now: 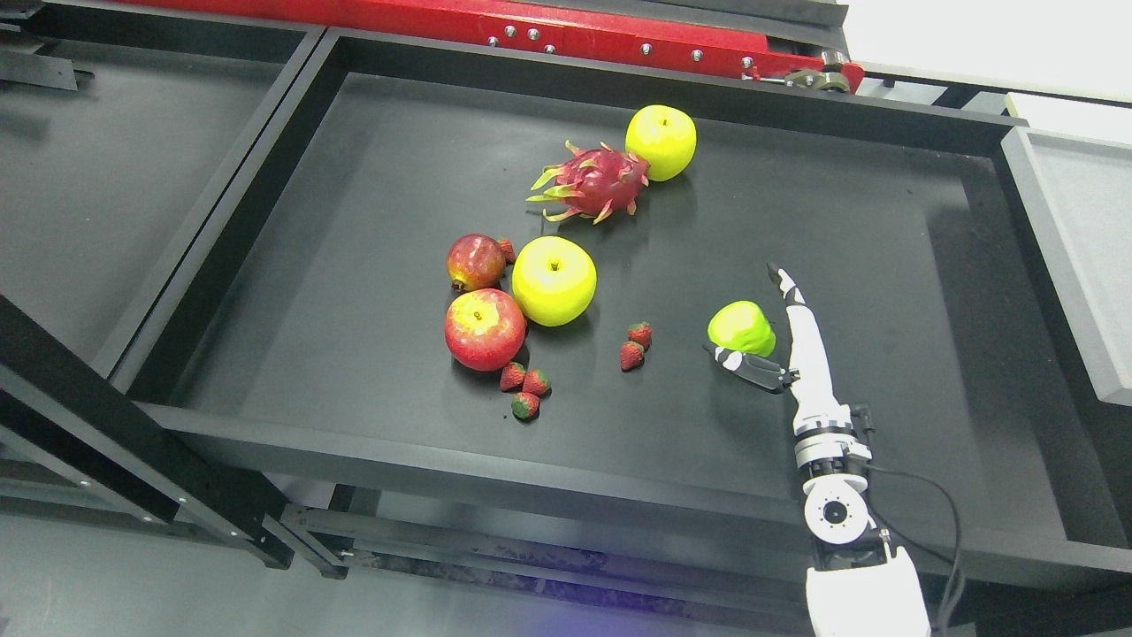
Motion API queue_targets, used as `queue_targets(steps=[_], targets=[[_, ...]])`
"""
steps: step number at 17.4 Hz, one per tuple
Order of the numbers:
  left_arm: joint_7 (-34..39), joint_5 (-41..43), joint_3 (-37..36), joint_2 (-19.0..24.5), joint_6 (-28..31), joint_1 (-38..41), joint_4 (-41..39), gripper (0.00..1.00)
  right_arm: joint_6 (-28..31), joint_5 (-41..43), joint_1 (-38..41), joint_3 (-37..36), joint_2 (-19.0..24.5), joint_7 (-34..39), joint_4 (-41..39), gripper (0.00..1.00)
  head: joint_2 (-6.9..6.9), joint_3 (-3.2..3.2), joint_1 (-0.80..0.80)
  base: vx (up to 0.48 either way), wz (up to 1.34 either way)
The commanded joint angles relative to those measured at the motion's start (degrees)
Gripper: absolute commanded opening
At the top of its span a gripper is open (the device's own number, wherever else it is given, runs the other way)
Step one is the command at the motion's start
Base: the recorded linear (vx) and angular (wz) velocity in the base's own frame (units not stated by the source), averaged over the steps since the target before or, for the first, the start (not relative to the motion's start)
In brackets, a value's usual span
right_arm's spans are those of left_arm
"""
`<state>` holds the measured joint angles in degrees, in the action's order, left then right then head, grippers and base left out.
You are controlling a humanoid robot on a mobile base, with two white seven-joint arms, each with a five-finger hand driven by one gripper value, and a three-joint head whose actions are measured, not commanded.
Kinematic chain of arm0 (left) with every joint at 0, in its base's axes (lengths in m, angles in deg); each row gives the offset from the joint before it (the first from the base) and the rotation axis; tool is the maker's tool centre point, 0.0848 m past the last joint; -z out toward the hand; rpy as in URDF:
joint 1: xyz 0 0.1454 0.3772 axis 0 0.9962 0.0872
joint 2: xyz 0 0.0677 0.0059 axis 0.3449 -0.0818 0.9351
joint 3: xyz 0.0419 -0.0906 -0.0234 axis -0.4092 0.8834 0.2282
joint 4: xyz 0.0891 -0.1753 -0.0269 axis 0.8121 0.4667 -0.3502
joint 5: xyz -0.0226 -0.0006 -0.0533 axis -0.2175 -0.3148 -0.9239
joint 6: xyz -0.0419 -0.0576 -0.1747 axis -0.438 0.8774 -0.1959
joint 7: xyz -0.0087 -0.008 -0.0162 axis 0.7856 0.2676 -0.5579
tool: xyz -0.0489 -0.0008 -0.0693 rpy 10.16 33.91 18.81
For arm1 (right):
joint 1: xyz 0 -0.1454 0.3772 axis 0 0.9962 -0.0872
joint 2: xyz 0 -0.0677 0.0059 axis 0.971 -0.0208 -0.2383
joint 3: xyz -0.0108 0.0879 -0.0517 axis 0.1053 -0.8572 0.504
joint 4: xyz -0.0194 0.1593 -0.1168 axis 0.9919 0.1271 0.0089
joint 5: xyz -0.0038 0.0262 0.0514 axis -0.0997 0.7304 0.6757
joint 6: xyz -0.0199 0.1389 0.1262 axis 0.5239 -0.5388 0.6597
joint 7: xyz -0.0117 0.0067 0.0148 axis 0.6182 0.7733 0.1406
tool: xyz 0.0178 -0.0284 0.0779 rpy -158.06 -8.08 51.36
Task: Place green apple on left shelf middle layer
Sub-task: 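Open the right hand to release the apple and withdraw it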
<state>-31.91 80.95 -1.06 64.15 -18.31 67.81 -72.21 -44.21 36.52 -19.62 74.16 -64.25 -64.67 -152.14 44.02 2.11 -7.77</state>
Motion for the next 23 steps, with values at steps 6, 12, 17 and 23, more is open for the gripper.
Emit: queue_targets(steps=[6, 12, 17, 23], targets=[[0.01, 0.0, 0.1, 1.0, -0.03, 0.0, -0.02, 1.0, -1.5, 16.17, 7.09, -2.88, -0.64, 0.25, -13.71, 1.0, -0.01, 0.0, 0.0, 0.0, 0.0], [0.01, 0.0, 0.1, 1.0, -0.03, 0.0, -0.02, 1.0, -1.24, 21.53, 15.71, -1.31, -0.64, -0.1, -19.26, 1.0, 0.0, 0.0, 0.0, 0.0, 0.0], [0.01, 0.0, 0.1, 1.0, -0.03, 0.0, 0.07, 1.0, -0.53, 22.23, 15.63, -0.33, -0.64, -0.28, -19.17, 1.0, -0.01, 0.0, 0.0, 0.0, 0.0], [0.01, 0.0, 0.1, 1.0, -0.03, 0.0, -0.02, 1.0, -0.62, 23.03, 15.54, -0.07, -0.64, -0.28, -19.17, 1.0, -0.01, 0.0, 0.0, 0.0, 0.0]])
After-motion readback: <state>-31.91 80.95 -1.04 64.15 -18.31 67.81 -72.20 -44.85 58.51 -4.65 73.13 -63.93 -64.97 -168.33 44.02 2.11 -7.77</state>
